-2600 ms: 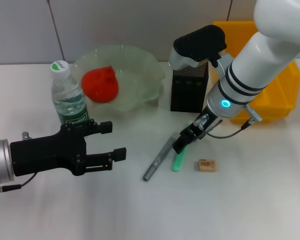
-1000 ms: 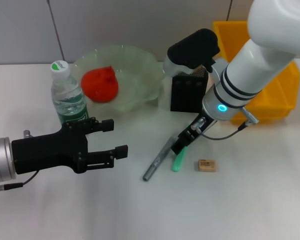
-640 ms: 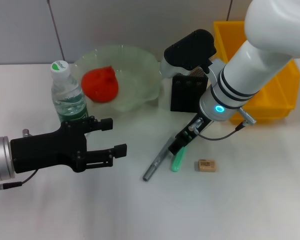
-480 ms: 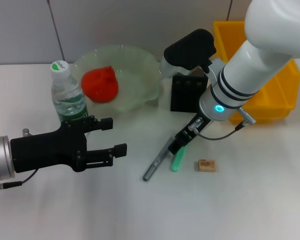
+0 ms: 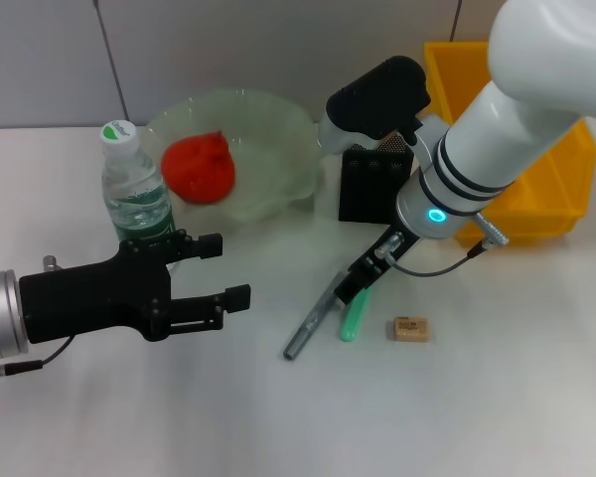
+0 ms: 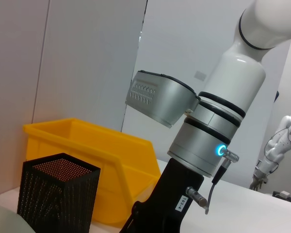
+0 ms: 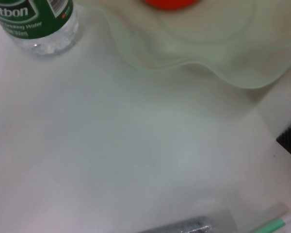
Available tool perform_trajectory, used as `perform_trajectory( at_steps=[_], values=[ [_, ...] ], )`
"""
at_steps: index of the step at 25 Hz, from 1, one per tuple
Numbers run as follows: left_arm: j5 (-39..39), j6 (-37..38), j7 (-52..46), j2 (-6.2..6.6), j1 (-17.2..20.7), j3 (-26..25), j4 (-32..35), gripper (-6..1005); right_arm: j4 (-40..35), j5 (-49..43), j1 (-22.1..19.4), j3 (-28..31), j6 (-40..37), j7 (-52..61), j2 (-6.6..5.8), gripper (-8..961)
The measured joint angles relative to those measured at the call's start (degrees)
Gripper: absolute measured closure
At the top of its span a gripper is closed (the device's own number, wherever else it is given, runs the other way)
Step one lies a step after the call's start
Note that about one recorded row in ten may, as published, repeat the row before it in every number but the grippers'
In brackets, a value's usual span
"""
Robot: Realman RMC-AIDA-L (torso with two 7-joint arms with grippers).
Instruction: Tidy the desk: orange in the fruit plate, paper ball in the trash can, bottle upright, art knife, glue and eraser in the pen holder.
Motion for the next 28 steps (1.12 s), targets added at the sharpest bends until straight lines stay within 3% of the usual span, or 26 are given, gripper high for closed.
perform_trajectory(
  at_steps=[28],
  values=[
    [0.01, -0.54, -0.07, 0.15, -0.59, -0.52, 0.0, 206, -0.02, 0.38, -0.29, -1.55, -0.43, -0.62, 0.0, 168]
  ],
)
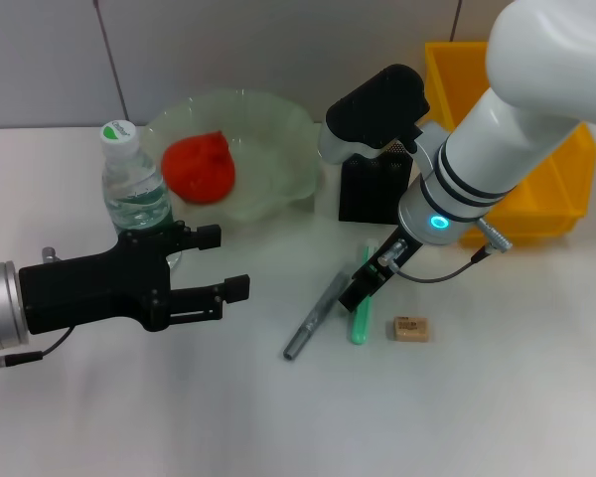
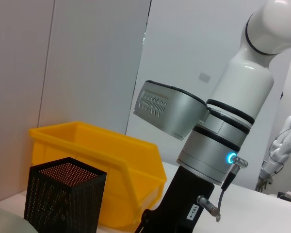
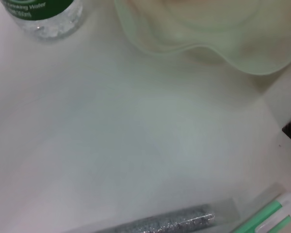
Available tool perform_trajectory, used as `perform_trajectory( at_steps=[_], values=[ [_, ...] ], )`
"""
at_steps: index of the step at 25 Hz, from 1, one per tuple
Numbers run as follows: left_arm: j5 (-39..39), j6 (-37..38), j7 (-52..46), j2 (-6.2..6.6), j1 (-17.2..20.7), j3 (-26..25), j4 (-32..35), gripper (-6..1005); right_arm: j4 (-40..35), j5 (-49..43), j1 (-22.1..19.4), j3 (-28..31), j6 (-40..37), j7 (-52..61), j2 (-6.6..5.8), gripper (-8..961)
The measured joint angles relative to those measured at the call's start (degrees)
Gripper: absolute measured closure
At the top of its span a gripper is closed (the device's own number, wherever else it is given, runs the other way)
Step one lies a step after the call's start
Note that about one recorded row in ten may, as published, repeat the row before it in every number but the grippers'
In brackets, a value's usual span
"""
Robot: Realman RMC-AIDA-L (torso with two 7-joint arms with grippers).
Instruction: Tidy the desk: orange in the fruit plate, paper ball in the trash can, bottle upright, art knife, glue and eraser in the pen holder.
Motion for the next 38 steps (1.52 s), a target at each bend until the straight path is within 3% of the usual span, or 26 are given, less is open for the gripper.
perform_trajectory(
  at_steps=[34, 38],
  values=[
    [-0.04, -0.19, -0.19, 0.11, -0.69, -0.17, 0.09, 211, -0.92, -0.49, 0.22, -0.44, -2.44, 0.21, -0.35, 186],
    [-0.07, -0.18, -0.43, 0.13, -0.72, -0.17, 0.25, 212, -0.91, -0.49, 0.06, -0.44, -2.35, 0.2, -0.35, 358]
  ],
)
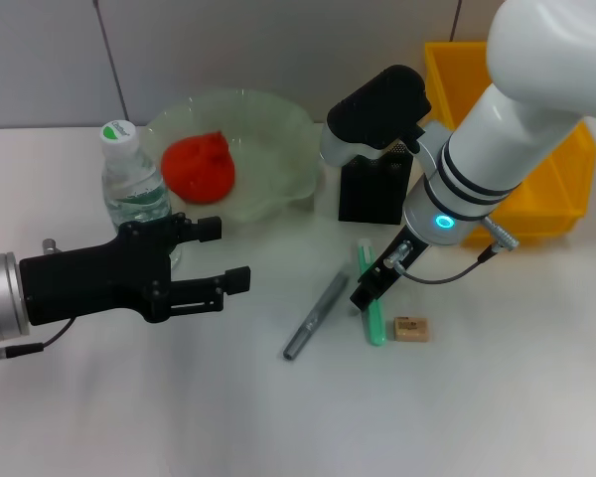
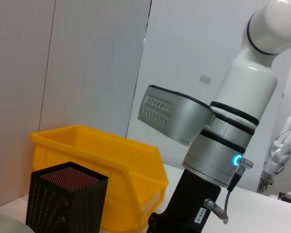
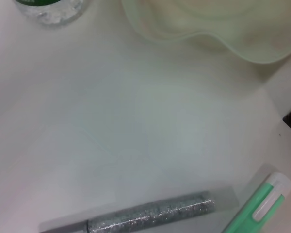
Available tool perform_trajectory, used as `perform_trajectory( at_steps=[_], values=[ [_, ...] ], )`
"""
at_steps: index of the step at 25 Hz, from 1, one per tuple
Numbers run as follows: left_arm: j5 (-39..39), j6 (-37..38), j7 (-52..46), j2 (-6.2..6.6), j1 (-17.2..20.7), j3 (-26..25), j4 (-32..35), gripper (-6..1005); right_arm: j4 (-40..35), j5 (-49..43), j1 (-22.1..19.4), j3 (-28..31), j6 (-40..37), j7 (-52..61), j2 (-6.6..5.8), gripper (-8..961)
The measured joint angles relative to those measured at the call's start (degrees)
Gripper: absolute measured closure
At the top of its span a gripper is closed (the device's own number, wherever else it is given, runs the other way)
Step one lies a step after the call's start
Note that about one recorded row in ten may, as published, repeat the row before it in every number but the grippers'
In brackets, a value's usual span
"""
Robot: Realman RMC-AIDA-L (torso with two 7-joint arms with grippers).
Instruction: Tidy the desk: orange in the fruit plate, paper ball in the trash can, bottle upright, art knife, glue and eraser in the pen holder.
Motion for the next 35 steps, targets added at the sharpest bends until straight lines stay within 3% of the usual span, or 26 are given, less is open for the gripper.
perform_trajectory(
  at_steps=[1, 18, 25, 35],
  values=[
    [-0.01, 0.0, -0.1, 0.04, 0.0, 0.0, 0.08, 212, 0.03, 0.0, -0.02, 0.0, 0.07, 0.0, 0.0, 401],
    [-0.03, 0.02, -0.28, 0.06, 0.06, 0.0, 0.46, 215, 0.45, 0.0, -0.04, 0.0, -0.1, 0.24, 0.0, 408],
    [-0.03, 0.02, -0.38, 0.06, 0.05, 0.0, 0.45, 216, 0.45, 0.01, -0.04, 0.0, -0.13, 0.33, 0.0, 607],
    [-0.03, 0.0, -0.55, 0.06, -0.08, 0.0, 0.49, 218, 0.54, -1.23, -0.12, 0.54, -0.3, 1.82, -0.15, 637]
  ],
)
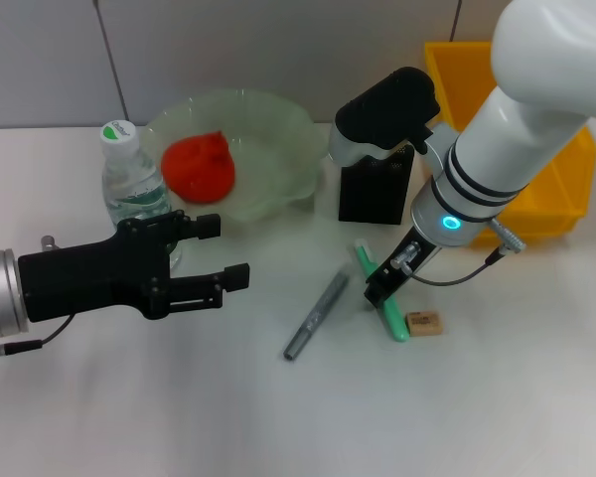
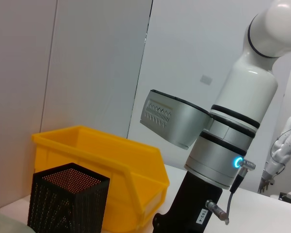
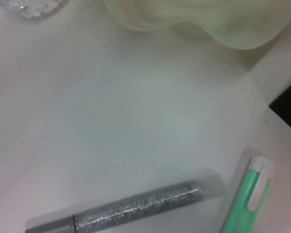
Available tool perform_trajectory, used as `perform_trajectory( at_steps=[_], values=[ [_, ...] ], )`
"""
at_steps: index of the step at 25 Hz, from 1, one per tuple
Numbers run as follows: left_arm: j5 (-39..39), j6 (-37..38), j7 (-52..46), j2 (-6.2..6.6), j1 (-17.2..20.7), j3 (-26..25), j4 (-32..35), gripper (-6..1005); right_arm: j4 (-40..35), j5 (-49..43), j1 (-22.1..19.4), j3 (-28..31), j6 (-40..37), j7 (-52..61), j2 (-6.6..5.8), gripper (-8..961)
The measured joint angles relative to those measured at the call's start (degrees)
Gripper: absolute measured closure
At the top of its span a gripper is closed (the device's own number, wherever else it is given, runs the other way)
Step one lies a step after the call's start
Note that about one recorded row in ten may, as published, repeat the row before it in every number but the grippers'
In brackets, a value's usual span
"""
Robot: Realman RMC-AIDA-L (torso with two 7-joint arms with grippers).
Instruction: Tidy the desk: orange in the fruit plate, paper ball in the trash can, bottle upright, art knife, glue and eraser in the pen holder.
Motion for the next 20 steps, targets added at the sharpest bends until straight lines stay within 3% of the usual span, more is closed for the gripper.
perform_trajectory(
  at_steps=[20],
  values=[
    [0.05, -0.09, -0.01, 0.09, -0.25, -0.62, 0.31, 221, -0.54, -0.18, -0.71, 0.34, -0.73, 0.59, -0.13, 626]
  ],
)
